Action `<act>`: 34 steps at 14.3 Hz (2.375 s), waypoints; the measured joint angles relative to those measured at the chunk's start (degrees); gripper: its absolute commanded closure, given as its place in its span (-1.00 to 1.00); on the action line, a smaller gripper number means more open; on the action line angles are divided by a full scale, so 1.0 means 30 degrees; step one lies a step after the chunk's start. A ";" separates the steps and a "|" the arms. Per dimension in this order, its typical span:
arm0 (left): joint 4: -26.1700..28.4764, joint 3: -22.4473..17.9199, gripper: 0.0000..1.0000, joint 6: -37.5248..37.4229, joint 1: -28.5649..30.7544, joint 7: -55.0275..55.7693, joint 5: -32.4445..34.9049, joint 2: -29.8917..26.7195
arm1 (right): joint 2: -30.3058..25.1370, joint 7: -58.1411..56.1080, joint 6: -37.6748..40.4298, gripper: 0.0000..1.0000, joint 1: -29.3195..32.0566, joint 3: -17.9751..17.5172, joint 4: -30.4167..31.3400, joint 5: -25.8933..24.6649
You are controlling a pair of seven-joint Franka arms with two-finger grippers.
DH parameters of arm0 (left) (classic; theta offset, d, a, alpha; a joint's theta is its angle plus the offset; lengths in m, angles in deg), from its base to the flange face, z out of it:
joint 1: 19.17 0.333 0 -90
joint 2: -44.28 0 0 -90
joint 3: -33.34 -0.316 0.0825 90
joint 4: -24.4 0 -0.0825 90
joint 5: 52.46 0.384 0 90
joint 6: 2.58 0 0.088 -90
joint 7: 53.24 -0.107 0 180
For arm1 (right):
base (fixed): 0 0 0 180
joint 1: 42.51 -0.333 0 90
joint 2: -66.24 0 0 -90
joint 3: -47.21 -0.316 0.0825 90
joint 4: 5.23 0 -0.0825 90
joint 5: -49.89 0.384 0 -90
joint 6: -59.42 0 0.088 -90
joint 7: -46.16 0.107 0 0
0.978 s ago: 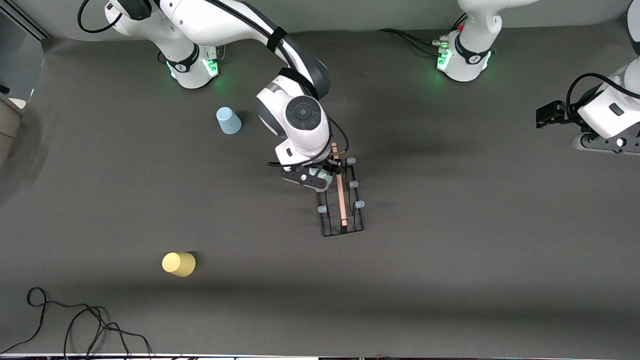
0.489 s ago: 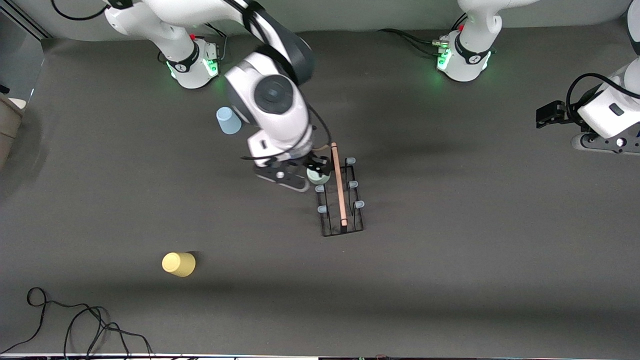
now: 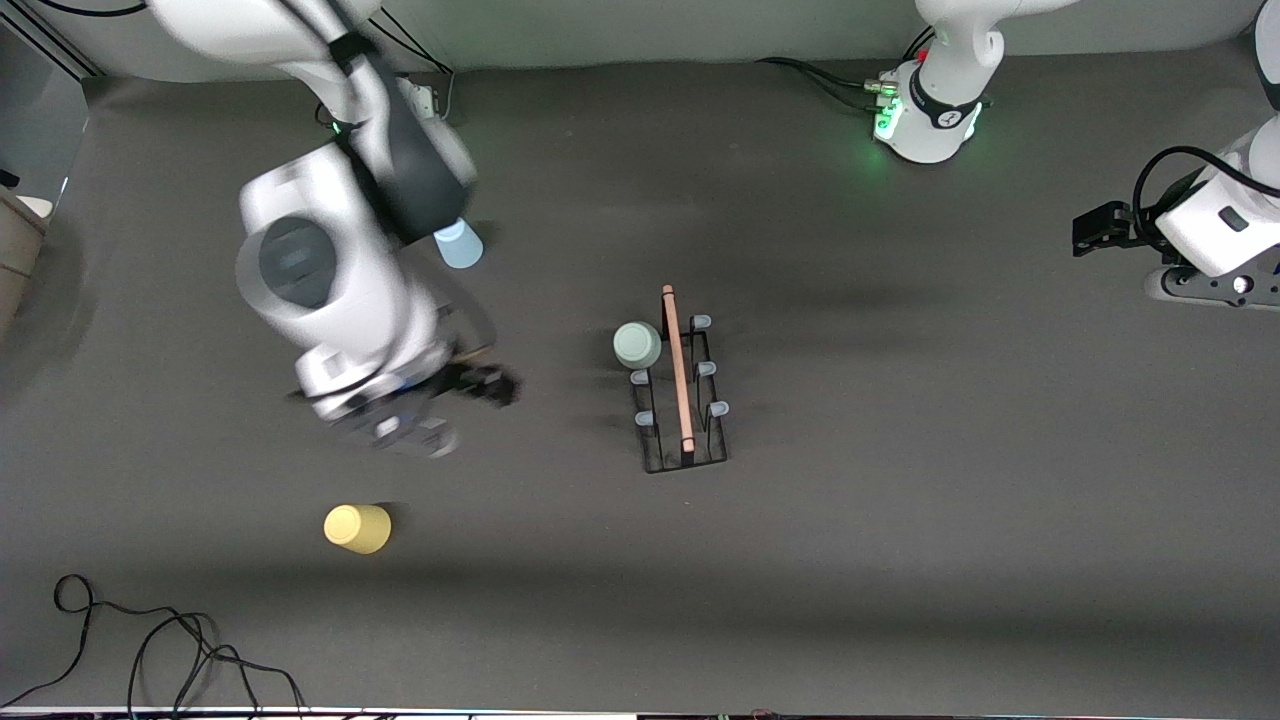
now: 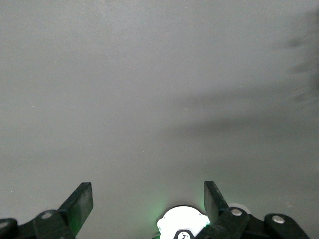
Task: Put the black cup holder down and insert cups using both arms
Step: 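Move the right gripper to the yellow cup and grasp it, then carry the yellow cup with the right gripper to the rack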
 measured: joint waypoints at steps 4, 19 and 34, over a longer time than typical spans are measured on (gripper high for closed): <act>0.0002 -0.0005 -0.99 0.0000 0.0000 0.0000 0.0000 0.0000 | 0.0787 -0.5268 -0.0611 -1.00 0.3333 0.0031 0.0024 0.0009; 0.0003 -0.0003 -0.99 -0.0004 0.0000 0.0000 0.0000 0.0000 | 0.5675 -0.9834 -1.0836 -1.00 0.5298 0.0043 0.2392 0.0009; 0.0005 0.0005 -0.99 -0.0005 0.0000 0.0000 0.0000 0.0000 | 0.2069 -0.9702 -0.3171 0.46 0.4439 -0.0159 0.0172 -0.0214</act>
